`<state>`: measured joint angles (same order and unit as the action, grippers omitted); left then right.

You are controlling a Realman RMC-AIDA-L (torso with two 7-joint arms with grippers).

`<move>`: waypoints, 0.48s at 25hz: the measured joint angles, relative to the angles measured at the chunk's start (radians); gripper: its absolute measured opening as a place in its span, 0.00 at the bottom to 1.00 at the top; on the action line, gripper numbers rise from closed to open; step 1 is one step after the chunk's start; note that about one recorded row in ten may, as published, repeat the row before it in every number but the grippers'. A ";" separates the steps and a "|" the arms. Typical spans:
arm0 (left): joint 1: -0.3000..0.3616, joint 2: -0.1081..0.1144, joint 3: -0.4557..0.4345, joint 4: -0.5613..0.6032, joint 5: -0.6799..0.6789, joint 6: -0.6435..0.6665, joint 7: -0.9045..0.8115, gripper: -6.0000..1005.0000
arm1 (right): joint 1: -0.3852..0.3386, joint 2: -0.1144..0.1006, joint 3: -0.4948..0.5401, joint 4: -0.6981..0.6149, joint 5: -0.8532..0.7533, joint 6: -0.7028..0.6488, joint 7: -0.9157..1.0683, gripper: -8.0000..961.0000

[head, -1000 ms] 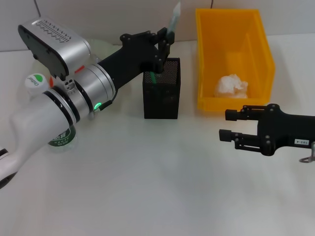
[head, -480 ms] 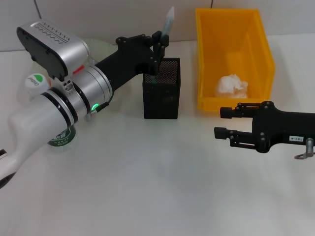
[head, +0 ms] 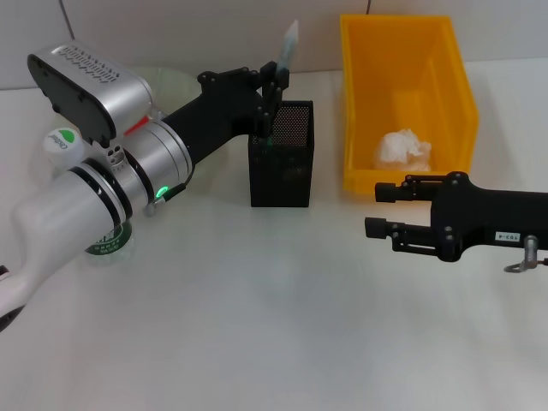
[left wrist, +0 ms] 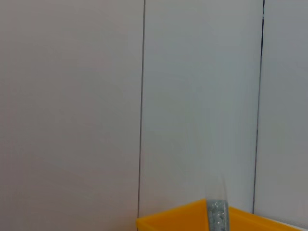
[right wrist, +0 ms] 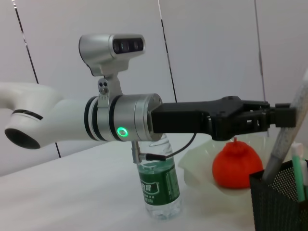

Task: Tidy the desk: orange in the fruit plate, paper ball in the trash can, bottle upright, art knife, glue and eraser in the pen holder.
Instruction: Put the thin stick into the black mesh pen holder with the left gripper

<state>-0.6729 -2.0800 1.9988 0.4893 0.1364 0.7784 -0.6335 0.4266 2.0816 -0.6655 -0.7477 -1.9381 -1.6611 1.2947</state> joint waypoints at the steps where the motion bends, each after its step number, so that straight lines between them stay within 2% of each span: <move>1: 0.001 0.000 0.000 -0.004 0.000 0.000 0.000 0.16 | 0.003 0.000 0.000 0.003 0.000 0.000 0.000 0.60; 12: 0.006 0.000 0.008 -0.023 0.000 0.001 -0.003 0.17 | 0.011 0.000 0.000 0.013 0.001 0.011 -0.007 0.60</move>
<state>-0.6673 -2.0800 2.0069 0.4661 0.1365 0.7793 -0.6363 0.4377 2.0816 -0.6658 -0.7351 -1.9371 -1.6499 1.2874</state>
